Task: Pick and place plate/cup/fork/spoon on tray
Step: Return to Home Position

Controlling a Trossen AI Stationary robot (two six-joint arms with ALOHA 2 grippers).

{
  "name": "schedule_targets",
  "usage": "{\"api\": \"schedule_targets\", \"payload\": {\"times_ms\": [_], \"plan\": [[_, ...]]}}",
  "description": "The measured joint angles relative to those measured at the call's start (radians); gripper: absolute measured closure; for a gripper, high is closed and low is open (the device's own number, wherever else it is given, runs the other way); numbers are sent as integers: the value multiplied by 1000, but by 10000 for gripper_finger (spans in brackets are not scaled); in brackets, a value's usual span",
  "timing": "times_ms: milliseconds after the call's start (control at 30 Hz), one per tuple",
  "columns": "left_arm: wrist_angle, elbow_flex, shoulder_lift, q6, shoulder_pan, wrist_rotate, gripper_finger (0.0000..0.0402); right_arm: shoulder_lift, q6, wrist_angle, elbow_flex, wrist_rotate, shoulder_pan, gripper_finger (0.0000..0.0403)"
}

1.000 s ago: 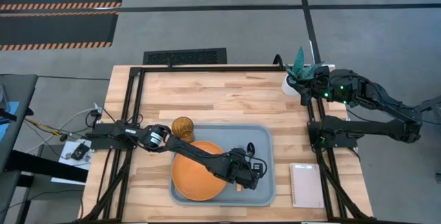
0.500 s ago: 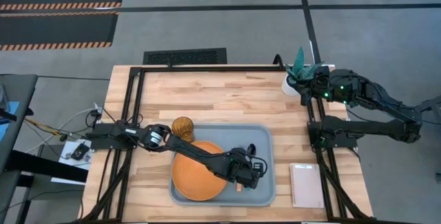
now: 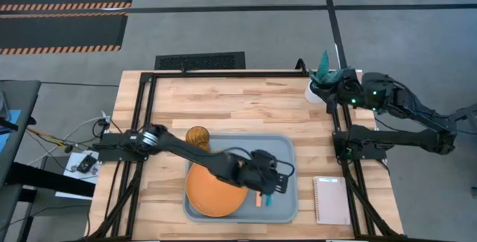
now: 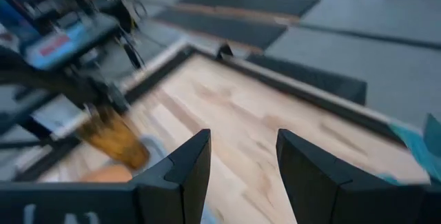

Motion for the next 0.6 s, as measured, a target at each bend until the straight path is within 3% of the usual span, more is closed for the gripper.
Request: {"api": "schedule_targets", "payload": {"times_ms": [233, 300, 367, 433, 533, 600], "plan": [[-74, 0, -251, 381, 18, 4, 358, 0, -26, 31, 0, 20, 0, 214], [-105, -1, -326, 445, 21, -64, 358, 0, -41, 22, 0, 25, -1, 214], [-108, -1, -406, 607, 17, -146, 358, -11, -52, 34, 0, 9, 3, 214], [-133, -1, -495, 727, 8, -210, 358, -27, -93, 103, 0, -65, 14, 214], [-243, -5, -642, 791, 5, -272, 358, -62, -131, 253, 0, -186, 26, 214], [-282, -34, -749, 830, -6, -346, 358, -89, -134, 332, 0, -195, 25, 214]]}}
